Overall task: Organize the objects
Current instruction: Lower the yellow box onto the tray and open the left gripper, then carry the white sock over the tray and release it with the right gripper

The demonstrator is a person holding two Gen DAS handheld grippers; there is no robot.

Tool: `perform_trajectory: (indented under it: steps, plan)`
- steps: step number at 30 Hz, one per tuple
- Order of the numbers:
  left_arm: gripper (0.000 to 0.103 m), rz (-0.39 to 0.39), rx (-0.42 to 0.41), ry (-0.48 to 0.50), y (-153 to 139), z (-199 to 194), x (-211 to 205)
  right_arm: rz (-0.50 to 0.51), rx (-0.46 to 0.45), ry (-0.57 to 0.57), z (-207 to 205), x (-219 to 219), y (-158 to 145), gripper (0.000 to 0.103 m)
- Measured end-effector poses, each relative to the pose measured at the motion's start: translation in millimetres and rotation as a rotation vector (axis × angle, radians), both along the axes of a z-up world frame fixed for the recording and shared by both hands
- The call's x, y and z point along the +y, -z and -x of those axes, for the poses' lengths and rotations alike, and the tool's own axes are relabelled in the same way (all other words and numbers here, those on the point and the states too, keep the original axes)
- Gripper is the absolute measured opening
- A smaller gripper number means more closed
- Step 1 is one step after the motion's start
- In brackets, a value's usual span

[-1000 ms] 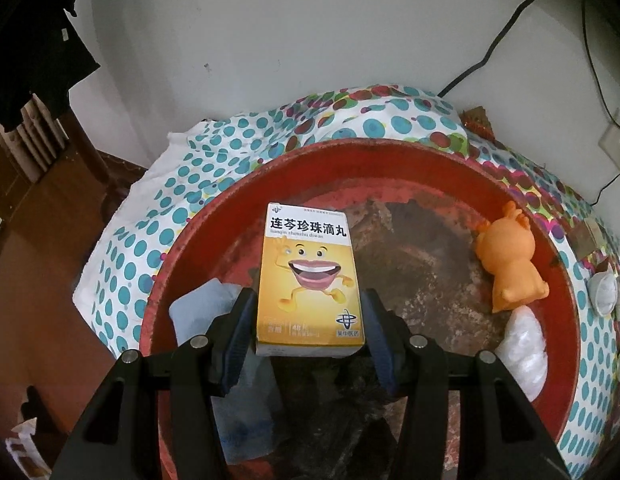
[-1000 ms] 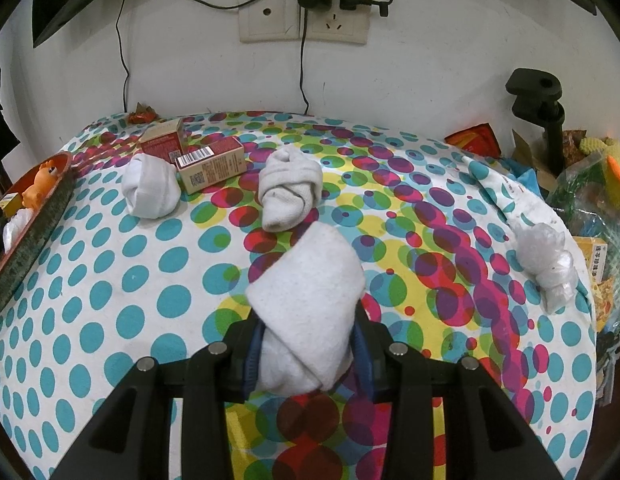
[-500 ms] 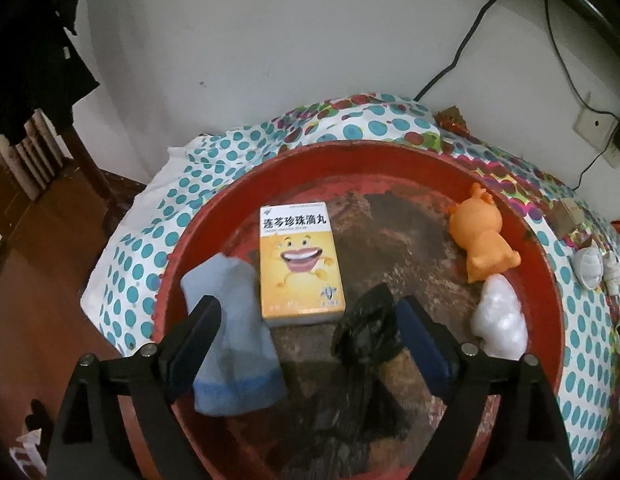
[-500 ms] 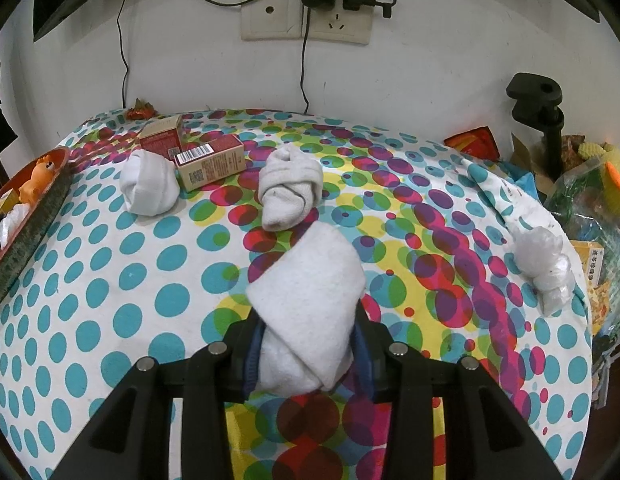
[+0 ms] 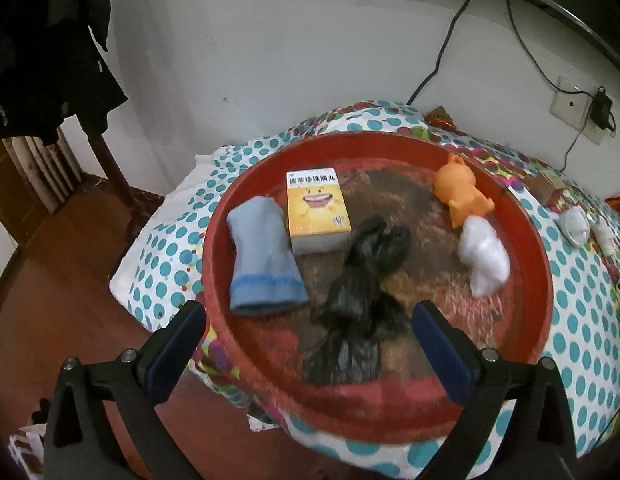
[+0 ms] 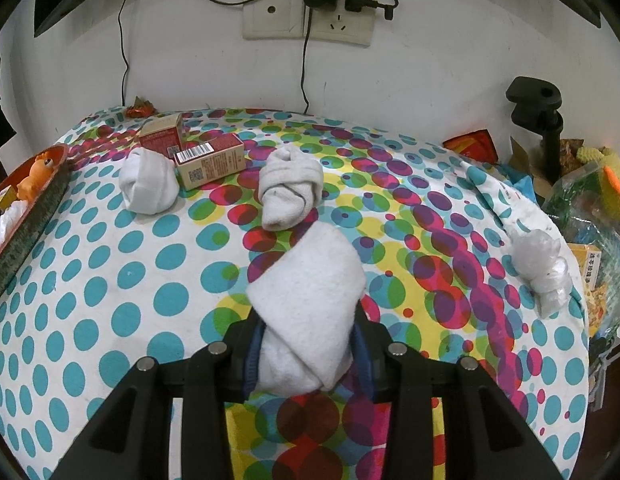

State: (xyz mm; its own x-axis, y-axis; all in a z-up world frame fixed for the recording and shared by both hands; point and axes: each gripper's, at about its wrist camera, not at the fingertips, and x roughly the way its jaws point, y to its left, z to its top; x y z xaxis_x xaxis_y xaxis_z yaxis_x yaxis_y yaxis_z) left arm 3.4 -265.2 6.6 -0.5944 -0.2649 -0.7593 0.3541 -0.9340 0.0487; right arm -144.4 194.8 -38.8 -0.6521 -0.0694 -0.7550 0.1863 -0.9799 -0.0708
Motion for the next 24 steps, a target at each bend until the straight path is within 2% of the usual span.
perform_trajectory:
  steps: [4, 10, 13, 17, 21, 24]
  plan:
    - [0.103, 0.048, 0.023, -0.017, 3, -12, 4, 0.001, 0.004, 0.0, -1, -1, 0, 0.038]
    - [0.103, 0.041, 0.027, 0.008, 5, -13, 6, -0.013, 0.028, 0.014, -3, -3, -3, 0.037]
    - [0.103, 0.091, 0.024, -0.002, 5, -14, 8, -0.028, 0.041, 0.027, -5, -1, -5, 0.037]
    - [0.103, 0.061, 0.025, 0.012, 5, -13, 6, -0.018, 0.036, 0.051, -9, -1, -9, 0.037]
    - [0.103, 0.062, 0.027, 0.005, 4, -15, 3, 0.009, 0.033, 0.022, -19, -17, -22, 0.037]
    - [0.103, 0.066, 0.029, -0.001, 4, -15, 0, 0.019, 0.037, -0.042, -28, -43, -34, 0.037]
